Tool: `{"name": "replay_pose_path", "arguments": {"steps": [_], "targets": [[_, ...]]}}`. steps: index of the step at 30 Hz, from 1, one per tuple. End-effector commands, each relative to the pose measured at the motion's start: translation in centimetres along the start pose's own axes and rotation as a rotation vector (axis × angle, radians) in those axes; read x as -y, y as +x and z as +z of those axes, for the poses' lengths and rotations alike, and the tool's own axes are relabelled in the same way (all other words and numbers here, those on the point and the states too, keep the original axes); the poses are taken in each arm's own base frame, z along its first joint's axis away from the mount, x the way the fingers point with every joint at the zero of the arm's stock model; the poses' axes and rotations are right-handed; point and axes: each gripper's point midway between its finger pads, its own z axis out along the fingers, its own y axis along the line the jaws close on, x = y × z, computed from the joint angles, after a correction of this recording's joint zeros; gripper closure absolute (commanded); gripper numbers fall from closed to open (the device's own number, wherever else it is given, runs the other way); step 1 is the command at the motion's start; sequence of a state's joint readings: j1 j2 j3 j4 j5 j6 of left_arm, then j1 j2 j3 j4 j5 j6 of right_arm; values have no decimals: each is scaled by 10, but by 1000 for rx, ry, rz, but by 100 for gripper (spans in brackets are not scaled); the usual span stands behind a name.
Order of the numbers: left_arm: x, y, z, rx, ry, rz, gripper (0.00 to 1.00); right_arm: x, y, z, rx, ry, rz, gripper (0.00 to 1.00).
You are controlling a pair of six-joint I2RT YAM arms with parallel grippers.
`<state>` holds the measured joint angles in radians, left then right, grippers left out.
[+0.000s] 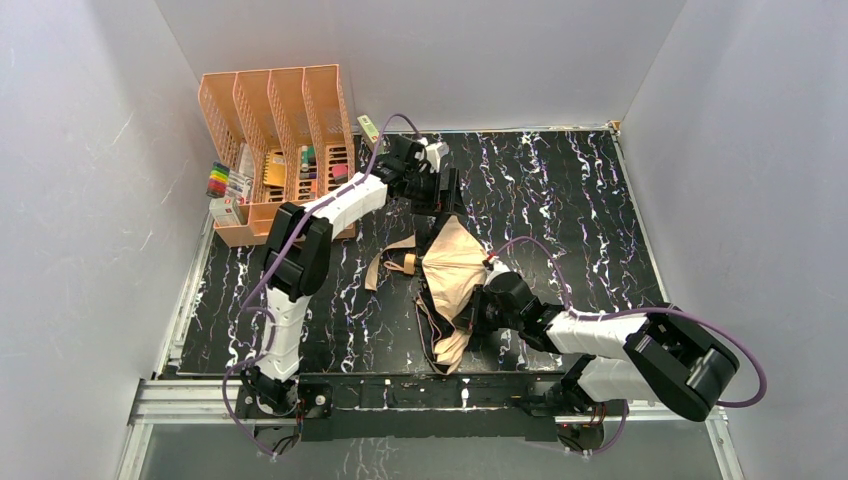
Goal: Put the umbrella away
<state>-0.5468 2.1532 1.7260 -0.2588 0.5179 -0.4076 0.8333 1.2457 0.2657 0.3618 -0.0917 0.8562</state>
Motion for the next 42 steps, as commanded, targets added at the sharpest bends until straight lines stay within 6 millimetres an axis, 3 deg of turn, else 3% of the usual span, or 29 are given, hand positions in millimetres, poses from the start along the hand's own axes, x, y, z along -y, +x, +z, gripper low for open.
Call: {"name": "replay_pose_path", "arguments": {"steps": [1,9,14,23,31,42], "targets": [[21,-7,-5,-21,83,20,10,49,38,-8,-137,181,-24,100],[24,4,2,-66,142,16,29,50,40,-6,-146,184,-20,100],[34,5,2,-79,213,28,32,51,41,-6,-151,186,-18,100],[43,-14,-16,-2,179,87,55,52,42,-6,-150,191,-16,100],[74,-38,-44,84,238,156,62,55,43,-6,-155,198,-15,100],[73,-35,-56,101,196,183,65,56,44,-6,-161,206,-15,100]]}}
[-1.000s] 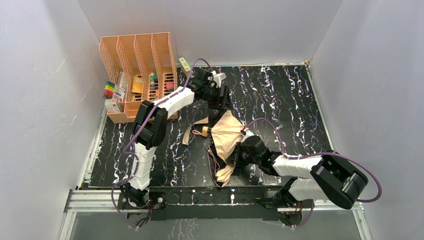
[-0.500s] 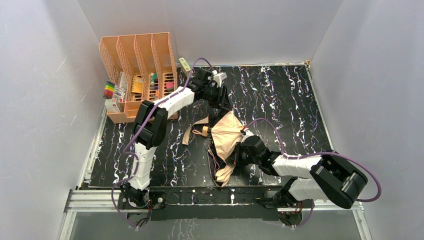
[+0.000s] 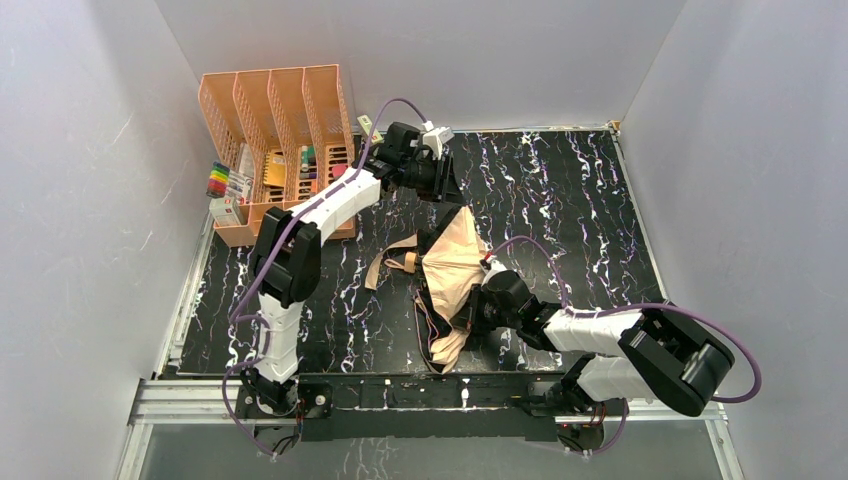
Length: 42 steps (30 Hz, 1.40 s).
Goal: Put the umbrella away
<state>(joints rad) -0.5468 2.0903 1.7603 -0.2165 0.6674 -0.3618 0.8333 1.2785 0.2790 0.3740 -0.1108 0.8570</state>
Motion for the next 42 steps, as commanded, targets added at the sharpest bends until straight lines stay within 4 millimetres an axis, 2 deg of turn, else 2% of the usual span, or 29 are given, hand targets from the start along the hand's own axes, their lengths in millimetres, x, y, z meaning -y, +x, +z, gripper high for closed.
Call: {"name": "replay_pose_path", "arguments": {"steps": [1,4,9,11,21,28,35,42], "targets": [[22,-13,-23,40,6,64,65,58,43,-10,-142,214,-14,100],[17,-8,-21,25,-8,58,60,59,43,-10,-143,216,-16,100],[1,0,-16,7,-59,41,37,59,42,-9,-145,218,-19,100],[-6,3,-13,-6,-82,30,32,59,42,-9,-146,219,-19,100],[-33,4,19,-91,-276,92,37,62,43,-10,-146,232,-18,100],[-50,3,24,-133,-448,162,41,64,45,-11,-146,237,-13,100],[-51,14,38,-178,-500,213,38,65,46,-11,-150,241,-12,100],[-60,18,39,-201,-551,231,41,66,47,-13,-149,241,-10,100]]}}
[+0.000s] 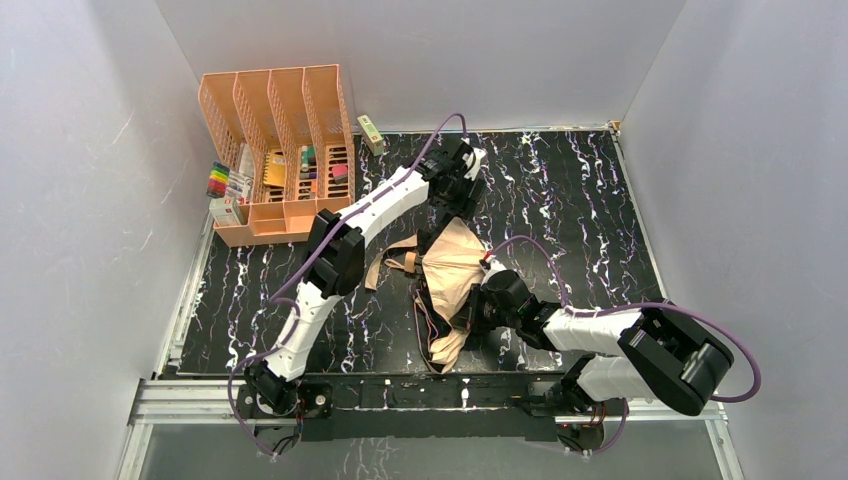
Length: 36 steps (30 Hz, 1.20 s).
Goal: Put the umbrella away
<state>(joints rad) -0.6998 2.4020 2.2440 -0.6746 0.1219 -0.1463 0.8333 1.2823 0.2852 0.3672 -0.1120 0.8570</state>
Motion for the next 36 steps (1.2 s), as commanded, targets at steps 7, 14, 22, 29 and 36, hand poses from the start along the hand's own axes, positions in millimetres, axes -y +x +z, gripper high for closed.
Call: {"name": "replay_pose_path", "arguments": {"steps": [7,14,22,29,36], "targets": [[-16,6,-5,-46,-92,41,50,66,47,-13,-144,235,-7,100],[-17,4,-8,-42,-96,50,75,65,46,-12,-142,234,-8,100],[-6,-13,-31,12,-63,39,100,65,45,-12,-140,236,-7,100],[22,-45,-90,146,32,-8,100,64,40,-10,-115,247,11,100],[46,-46,-149,257,135,-101,100,61,35,-8,-102,249,23,100]]}}
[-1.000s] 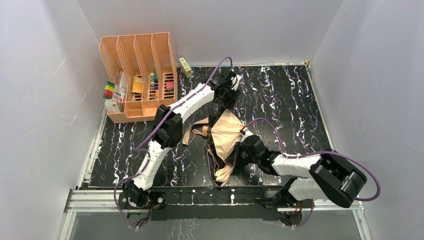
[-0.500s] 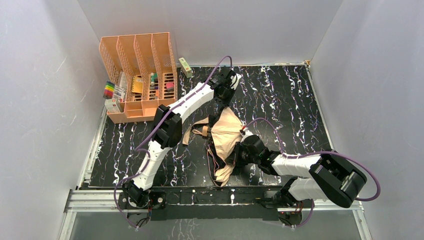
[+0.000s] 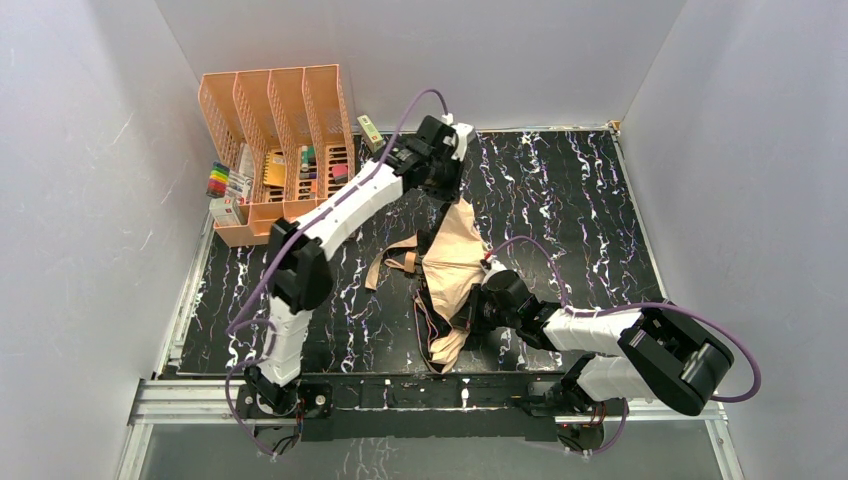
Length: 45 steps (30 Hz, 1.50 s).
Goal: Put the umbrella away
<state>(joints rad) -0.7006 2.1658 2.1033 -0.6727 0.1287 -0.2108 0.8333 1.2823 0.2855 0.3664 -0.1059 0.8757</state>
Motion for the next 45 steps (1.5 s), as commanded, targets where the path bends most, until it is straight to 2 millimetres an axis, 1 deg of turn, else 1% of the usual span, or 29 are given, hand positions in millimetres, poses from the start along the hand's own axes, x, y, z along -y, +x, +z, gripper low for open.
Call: {"name": "replay_pose_path", "arguments": {"steps": [1,4,8,13,16,18,19,22,25,27,32,34,37,39,40,41,42,44,45], "targets": [[36,-32,-74,174,122,-63,100,61,34,-7,-102,245,4,100],[40,-25,-96,213,138,-105,100,60,32,-7,-97,246,10,100],[49,-8,-124,266,164,-164,100,57,29,-6,-80,242,33,100],[66,21,-147,315,211,-214,100,48,23,-3,-57,210,56,100],[78,41,-155,341,245,-235,100,40,18,-2,-38,176,65,100],[87,57,-155,342,267,-243,100,32,14,-2,-25,143,67,100],[90,69,-154,338,275,-248,100,28,12,-2,-17,127,66,100],[102,96,-149,344,292,-263,100,14,3,-4,17,66,59,100],[110,120,-144,365,283,-254,100,0,-4,-9,50,4,46,100],[120,137,-141,381,293,-237,100,-6,-8,-14,64,-16,41,100],[124,176,-122,385,295,-237,100,-8,-9,-27,79,-13,65,100],[122,191,-112,370,286,-236,100,-12,-11,-35,89,-23,73,100],[120,205,-103,355,273,-232,100,-11,-12,-48,100,-2,92,100],[119,213,-98,343,262,-226,100,-6,-15,-59,121,40,100,100],[118,215,-96,340,259,-224,98,-6,-20,-66,145,54,98,100],[117,219,-94,335,255,-221,93,-3,-23,-73,162,84,97,100],[117,221,-92,331,254,-217,88,-5,-28,-80,187,86,90,100],[118,227,-90,327,262,-210,80,-17,-41,-93,231,63,71,99],[118,229,-89,325,262,-208,73,-23,-47,-98,250,51,62,99]]}}
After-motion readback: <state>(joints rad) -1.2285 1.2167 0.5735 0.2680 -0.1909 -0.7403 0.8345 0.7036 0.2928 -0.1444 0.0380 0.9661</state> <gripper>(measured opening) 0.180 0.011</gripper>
